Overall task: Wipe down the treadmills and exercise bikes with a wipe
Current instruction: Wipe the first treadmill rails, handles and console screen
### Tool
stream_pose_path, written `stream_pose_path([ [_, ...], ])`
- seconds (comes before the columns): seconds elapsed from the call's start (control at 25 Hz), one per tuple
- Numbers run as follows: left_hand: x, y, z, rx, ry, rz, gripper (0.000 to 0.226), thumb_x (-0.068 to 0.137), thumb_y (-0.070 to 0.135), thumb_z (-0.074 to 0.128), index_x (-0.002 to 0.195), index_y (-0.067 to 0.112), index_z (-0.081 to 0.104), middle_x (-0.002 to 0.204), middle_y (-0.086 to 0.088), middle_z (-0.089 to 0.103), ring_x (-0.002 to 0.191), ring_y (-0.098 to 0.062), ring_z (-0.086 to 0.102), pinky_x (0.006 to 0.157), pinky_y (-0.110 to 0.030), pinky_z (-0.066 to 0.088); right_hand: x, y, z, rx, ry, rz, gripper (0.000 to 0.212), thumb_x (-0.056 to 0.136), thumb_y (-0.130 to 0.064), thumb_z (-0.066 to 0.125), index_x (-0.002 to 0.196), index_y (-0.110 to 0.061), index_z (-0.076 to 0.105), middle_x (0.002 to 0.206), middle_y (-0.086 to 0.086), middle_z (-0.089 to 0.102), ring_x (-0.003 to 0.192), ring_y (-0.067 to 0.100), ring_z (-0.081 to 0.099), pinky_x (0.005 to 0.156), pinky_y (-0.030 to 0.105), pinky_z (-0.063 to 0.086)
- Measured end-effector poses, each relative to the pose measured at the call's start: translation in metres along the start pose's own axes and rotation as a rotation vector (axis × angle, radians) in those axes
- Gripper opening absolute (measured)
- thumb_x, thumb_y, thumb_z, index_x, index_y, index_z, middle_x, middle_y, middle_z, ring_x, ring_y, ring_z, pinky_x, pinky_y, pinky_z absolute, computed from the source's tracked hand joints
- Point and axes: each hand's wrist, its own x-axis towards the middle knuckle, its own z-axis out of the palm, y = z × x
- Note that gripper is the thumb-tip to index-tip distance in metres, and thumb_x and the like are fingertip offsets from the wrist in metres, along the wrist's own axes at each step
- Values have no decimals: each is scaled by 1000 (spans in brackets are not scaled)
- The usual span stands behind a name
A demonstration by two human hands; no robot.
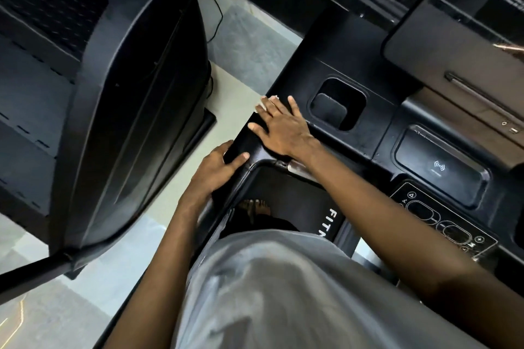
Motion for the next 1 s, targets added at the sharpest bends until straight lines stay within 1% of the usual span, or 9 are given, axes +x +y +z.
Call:
stream_pose_path([
  [0.16, 15, 2, -8, -3, -67, 26, 64, 94, 49, 65, 149, 25, 45, 147, 2, 53, 133, -17, 50, 93, -17, 31, 18, -17, 4, -61, -68, -28, 74, 100, -64, 12, 158, -19, 22, 167, 0, 10, 154, 18, 0, 122, 46, -10],
  [0.28, 20, 5, -12, -16, -80, 41, 62, 92, 47, 67, 147, 25, 48, 142, 2, 57, 131, -17, 52, 91, -16, 31, 24, -4, 0, -55, 31, 139, 70, 102, -59, 11, 159, -17, 19, 167, 0, 8, 154, 19, 0, 121, 47, -11],
  [0.36, 24, 5, -13, -34, -87, 57, 60, 92, 45, 68, 145, 26, 49, 132, 8, 59, 125, -13, 54, 88, -14, 31, 23, 2, -2, -18, 74, 214, 70, 103, -57, 12, 159, -16, 16, 167, 1, 5, 154, 21, -1, 122, 47, -7],
  [0.52, 34, 0, -15, -58, -129, 72, 60, 90, 42, 72, 144, 28, 50, 116, 19, 51, 107, 0, 47, 74, -6, 35, -19, -18, 20, 46, 160, 123, 72, 100, -58, 15, 158, -16, 21, 167, 3, 13, 154, 20, 7, 124, 44, 2],
  [0.6, 39, -2, -15, -71, -141, 80, 64, 88, 42, 74, 145, 30, 49, 120, 20, 53, 112, -1, 51, 81, -5, 36, -35, -11, 26, 60, 224, 173, 72, 100, -58, 15, 159, -18, 19, 166, 1, 14, 153, 18, 10, 124, 45, 5],
  [0.68, 46, 0, -11, -77, -146, 98, 70, 88, 40, 75, 149, 29, 44, 137, 13, 54, 126, -6, 51, 102, -18, 39, -39, 2, 26, 101, 269, 312, 71, 101, -57, 16, 160, -19, 13, 167, 2, 11, 154, 18, 8, 125, 46, 7],
  [0.76, 54, 4, -5, -9, -162, 101, 81, 84, 50, 73, 154, 27, 38, 151, 3, 48, 137, -14, 46, 115, -32, 36, -45, 8, 26, 151, 278, 406, 71, 102, -58, 16, 160, -19, 7, 168, 1, 5, 154, 17, 3, 125, 45, 4],
  [0.88, 57, 10, 5, 76, -172, 88, 101, 69, 72, 64, 155, 29, 32, 156, -1, 42, 140, -21, 44, 116, -41, 37, -48, 4, 24, 214, 248, 387, 72, 101, -58, 16, 160, -19, 5, 168, 1, 1, 154, 17, -2, 125, 42, -1],
  [1.0, 62, 5, 7, 62, -154, 85, 104, 63, 80, 62, 153, 35, 33, 154, 2, 44, 138, -20, 46, 113, -44, 39, -23, -7, 11, 184, 133, 212, 70, 101, -59, 16, 160, -21, 13, 168, 0, 3, 154, 17, -3, 124, 42, -5],
])
